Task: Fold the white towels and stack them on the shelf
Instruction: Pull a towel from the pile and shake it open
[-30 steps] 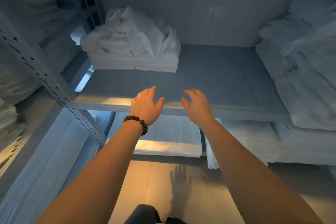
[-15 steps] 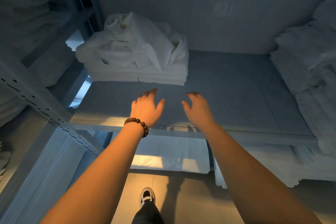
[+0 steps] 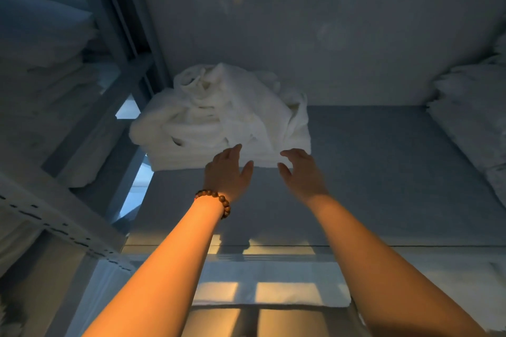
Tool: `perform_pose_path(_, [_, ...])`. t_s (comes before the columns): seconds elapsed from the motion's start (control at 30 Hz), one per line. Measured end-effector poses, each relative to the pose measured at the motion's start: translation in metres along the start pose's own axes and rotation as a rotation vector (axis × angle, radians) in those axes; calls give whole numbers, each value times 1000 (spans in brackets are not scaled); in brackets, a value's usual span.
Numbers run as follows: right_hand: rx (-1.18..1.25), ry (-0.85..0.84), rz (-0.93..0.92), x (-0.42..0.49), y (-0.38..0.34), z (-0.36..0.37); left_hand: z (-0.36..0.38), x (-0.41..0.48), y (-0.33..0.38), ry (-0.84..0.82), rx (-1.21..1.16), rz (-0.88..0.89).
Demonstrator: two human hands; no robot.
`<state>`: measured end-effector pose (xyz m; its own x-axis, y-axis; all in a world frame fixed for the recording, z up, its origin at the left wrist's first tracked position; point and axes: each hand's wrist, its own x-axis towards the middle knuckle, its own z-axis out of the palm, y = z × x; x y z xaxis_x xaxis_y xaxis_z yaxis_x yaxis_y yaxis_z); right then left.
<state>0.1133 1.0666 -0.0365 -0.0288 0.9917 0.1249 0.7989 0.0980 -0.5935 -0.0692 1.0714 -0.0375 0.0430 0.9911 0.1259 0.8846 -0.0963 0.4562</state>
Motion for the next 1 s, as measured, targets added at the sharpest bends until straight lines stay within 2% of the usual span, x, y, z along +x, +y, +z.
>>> perform_pose_path(0.23, [-27, 94, -61, 36, -7, 6, -2, 24, -18, 97, -60, -2])
perform_pose_path(0.37, [-17, 394, -137, 64, -8, -7, -22, 49, -32, 356, -96, -38])
perform_pose_path(0.43, [-65, 449, -111, 89, -1, -18, -34, 70, -50, 480, -113, -109])
perform_pose_path(0.5, [-85, 385, -40, 120, 7, -27, -44, 95, -72, 487, -114, -201])
perform_pose_path(0.7, [-63, 19, 105, 202, 19, -11, -40, 152, -119, 190, -35, -377])
perform_pose_path(0.8, [-142, -92, 53, 227, 16, 8, -29, 173, -126, 102, 11, -322])
perform_pose_path(0.93, [-75, -241, -23, 243, 14, 30, -17, 193, -127, 25, -1, -278])
perform_pose_path(1.0, [-71, -303, -56, 246, 17, 43, -12, 197, -129, 36, 68, -271])
